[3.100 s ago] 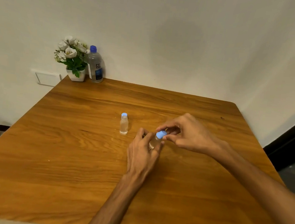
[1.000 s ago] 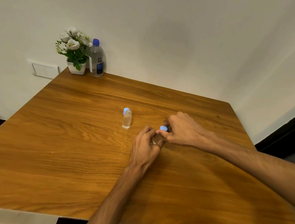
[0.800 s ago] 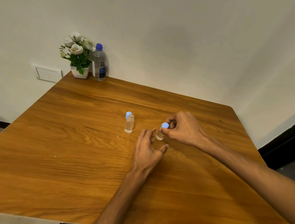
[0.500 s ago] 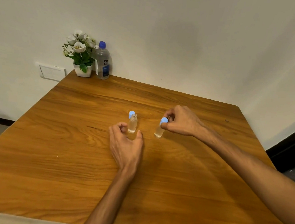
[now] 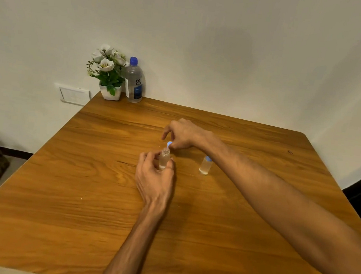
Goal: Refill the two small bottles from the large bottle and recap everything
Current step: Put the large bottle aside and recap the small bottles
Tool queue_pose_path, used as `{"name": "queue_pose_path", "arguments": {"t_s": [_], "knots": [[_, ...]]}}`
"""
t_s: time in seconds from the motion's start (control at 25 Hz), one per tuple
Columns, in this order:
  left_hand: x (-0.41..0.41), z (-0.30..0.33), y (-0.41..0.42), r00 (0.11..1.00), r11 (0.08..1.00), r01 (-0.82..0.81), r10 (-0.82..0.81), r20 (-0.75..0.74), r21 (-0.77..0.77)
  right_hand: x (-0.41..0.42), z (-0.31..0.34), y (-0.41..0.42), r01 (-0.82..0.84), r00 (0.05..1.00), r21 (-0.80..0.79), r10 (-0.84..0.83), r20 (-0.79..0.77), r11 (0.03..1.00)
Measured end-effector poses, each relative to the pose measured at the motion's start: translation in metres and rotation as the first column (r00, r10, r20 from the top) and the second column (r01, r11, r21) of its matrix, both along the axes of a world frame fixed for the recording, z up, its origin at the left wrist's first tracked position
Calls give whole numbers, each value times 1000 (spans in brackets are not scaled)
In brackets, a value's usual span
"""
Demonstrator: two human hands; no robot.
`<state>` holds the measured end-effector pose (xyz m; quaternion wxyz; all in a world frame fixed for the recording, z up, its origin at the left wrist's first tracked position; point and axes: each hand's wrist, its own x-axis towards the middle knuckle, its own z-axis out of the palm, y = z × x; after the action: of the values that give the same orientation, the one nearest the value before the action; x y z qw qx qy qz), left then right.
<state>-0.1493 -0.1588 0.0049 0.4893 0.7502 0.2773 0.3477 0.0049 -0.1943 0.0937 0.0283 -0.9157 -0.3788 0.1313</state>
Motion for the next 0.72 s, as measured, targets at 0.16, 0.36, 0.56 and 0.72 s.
{"name": "queue_pose_path", "arguments": {"t_s": [0.16, 0.36, 0.56, 0.72], "knots": [[-3, -2, 4, 1000, 999, 5, -5, 8, -43, 5, -8, 3, -18, 999, 69, 16, 33, 997], [-5, -1, 0, 995, 996, 82, -81, 60, -31, -18, 49, -53, 132, 984, 463, -60, -168, 876], [-12, -7, -22, 970, 970, 241, -242, 30, 21, -81, 53, -90, -45, 997, 338, 63, -43, 940], [-17, -5, -31, 951, 951, 307, -307, 31, 28, -91, 45, -99, -154, 988, 265, 140, 71, 952]]}}
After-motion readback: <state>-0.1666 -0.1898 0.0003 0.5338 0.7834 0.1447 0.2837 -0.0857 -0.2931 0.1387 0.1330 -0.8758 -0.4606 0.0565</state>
